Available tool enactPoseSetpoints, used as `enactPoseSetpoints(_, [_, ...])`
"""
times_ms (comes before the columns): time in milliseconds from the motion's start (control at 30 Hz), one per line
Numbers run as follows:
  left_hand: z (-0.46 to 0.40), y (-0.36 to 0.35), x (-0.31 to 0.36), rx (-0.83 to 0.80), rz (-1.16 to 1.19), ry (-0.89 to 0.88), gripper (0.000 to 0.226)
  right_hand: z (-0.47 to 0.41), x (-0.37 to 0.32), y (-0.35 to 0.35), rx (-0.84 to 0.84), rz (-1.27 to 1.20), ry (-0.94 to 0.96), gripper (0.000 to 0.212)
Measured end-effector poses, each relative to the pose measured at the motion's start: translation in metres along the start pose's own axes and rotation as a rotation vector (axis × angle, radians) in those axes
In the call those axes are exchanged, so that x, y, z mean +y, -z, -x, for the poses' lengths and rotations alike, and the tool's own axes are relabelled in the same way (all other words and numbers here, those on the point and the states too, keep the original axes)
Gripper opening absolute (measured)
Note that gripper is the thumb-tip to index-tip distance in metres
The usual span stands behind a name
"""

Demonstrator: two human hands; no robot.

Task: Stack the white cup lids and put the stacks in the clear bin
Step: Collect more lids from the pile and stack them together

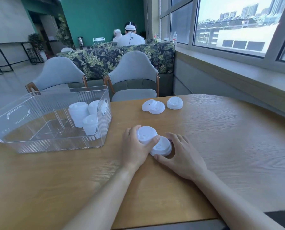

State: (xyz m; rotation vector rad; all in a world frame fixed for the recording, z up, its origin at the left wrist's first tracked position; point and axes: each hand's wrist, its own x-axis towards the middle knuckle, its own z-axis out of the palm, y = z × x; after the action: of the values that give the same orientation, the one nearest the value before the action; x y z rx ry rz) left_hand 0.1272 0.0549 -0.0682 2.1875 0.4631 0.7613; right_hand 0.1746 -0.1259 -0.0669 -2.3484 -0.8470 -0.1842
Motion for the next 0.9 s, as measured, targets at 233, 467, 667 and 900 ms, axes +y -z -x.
enactPoseSetpoints(233, [0.014,-0.003,0.009,-0.036,-0.034,-0.017,0.095,0.011,-0.004,0.001,0.029,-0.02,0.011,0.073])
enactPoseSetpoints(467, [0.015,-0.008,0.013,-0.065,-0.204,-0.074,0.1,0.016,-0.006,0.0,0.13,0.021,0.089,0.056])
enactPoseSetpoints(667, [0.017,-0.006,0.017,-0.077,-0.291,-0.099,0.098,0.014,-0.006,0.0,0.14,0.035,0.101,0.062])
enactPoseSetpoints(900, [0.023,0.0,0.022,-0.104,-0.289,-0.131,0.091,0.012,-0.005,0.003,0.119,-0.008,0.014,0.065])
